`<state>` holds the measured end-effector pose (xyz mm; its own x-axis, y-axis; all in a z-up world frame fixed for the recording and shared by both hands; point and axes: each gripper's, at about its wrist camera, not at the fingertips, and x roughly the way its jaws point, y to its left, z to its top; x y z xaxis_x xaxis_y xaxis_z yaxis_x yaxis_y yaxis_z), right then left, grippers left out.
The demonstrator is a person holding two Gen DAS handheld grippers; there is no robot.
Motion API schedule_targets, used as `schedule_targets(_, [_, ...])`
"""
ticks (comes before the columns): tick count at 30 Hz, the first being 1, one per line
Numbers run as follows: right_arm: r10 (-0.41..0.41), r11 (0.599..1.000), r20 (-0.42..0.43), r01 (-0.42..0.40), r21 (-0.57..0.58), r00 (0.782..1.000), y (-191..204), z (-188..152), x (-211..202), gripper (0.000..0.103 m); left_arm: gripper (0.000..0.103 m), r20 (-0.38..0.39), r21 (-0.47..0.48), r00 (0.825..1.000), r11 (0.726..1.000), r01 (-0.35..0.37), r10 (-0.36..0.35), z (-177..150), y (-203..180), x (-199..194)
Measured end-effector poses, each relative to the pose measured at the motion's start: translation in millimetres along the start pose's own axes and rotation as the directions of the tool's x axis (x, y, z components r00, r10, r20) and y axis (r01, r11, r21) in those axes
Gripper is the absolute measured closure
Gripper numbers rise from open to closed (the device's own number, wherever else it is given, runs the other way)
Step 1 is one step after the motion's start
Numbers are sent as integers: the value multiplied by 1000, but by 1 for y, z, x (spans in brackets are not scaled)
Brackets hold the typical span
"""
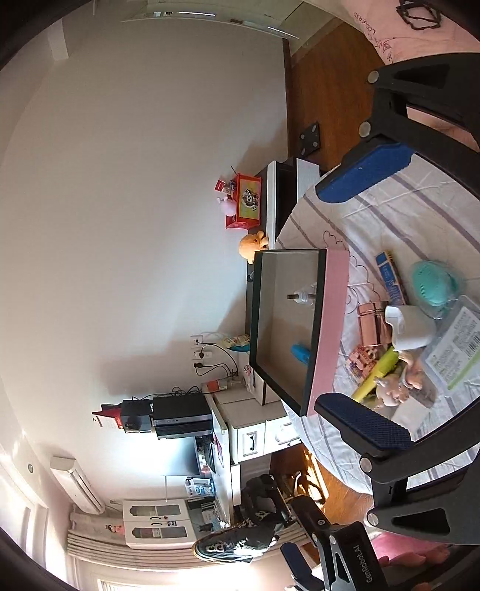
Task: Organize rigid objects
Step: 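Release both items in the box and pull both tools back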
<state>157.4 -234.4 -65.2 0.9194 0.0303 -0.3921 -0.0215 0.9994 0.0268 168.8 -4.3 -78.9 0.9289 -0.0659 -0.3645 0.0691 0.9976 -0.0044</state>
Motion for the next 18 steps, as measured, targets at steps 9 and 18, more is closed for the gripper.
schedule_targets(9, [-23, 1000, -4, 23, 20, 1000, -10, -22, -45, 0, 0, -1, 66, 1000, 998, 22, -22, -19, -13, -29])
schedule_targets(18, [-17, 1000, -89, 19, 15, 996, -2, -52, -37, 0, 0, -94, 107, 996, 994, 23, -13, -48, -12, -17])
